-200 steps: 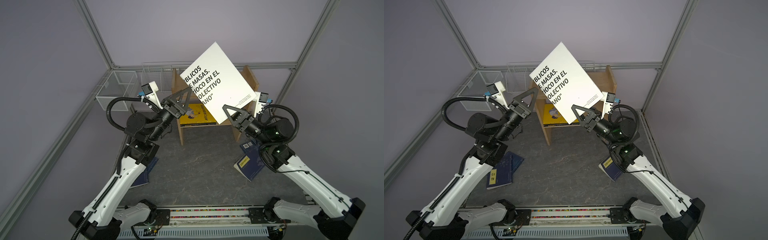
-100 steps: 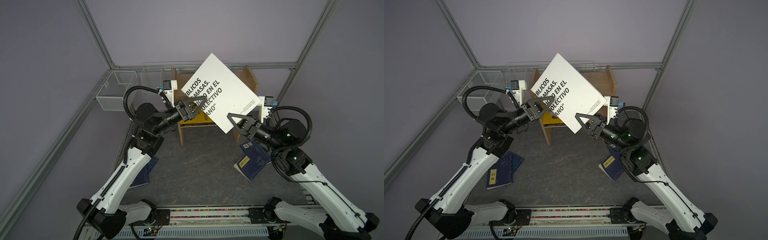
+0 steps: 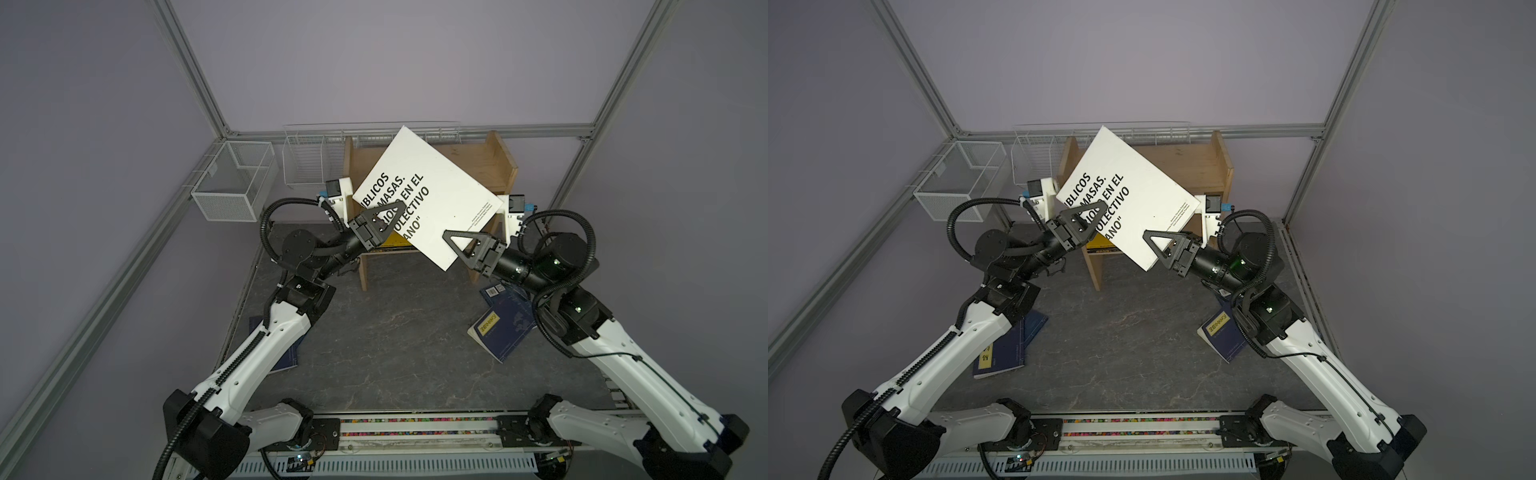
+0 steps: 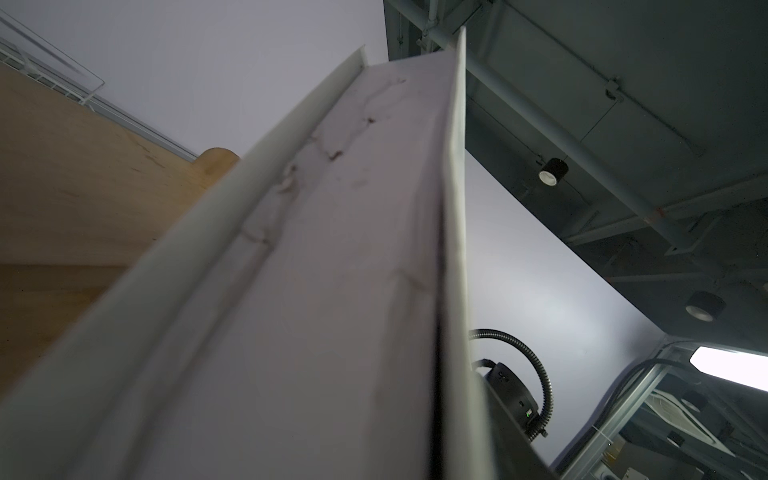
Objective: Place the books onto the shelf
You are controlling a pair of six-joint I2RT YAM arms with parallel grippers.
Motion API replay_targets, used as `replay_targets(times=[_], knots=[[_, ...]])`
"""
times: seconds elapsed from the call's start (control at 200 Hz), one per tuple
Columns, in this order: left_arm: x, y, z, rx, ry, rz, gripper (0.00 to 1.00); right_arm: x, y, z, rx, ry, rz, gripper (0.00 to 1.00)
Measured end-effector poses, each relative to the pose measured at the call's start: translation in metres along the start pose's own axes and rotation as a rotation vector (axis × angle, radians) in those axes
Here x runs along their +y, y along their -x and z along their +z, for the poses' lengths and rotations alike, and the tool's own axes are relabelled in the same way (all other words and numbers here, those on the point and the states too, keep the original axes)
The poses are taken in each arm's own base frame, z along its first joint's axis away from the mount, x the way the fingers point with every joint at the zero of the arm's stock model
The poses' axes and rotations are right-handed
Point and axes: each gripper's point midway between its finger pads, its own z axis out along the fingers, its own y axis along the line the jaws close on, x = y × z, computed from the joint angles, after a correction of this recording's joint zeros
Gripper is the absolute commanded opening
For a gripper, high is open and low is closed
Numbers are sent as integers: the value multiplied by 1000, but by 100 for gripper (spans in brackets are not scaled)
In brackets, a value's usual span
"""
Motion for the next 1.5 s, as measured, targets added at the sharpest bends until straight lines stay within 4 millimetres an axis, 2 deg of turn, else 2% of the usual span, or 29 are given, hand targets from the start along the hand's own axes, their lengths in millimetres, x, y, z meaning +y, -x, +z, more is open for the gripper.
replay_targets(times=[0.065, 0.13, 0.155, 0.26, 0.38, 0.52, 0.62, 0.85, 1.255, 1.385, 1.5], knots=[[1, 3, -11, -55, 22, 3, 39, -10, 1, 1, -19, -41, 2, 74], [8, 5, -24, -111, 63, -3, 35, -21, 4, 1, -45, -82, -2, 88], [12, 5, -28, -132, 82, -9, 35, -25, 5, 1, -55, -98, 3, 90], [35, -1, -45, -208, 174, -36, 32, -46, 4, 0, -86, -174, 6, 94], [63, -19, -59, -248, 280, -78, 32, -79, -6, -4, -102, -289, 23, 96], [88, -35, -64, -265, 357, -134, 31, -118, -22, -13, -107, -423, 42, 96], [92, -39, -61, -281, 353, -152, 30, -134, -28, -18, -113, -484, 46, 96], [94, -43, -57, -321, 353, -169, 30, -137, -21, -33, -172, -532, 32, 96], [97, -49, -53, -323, 338, -149, 30, -144, -20, -38, -187, -568, 22, 95], [102, -62, -62, -301, 346, -156, 29, -145, -21, -38, -186, -574, 19, 94], [118, -82, -78, -274, 397, -178, 29, -146, -21, -39, -187, -578, 19, 94]])
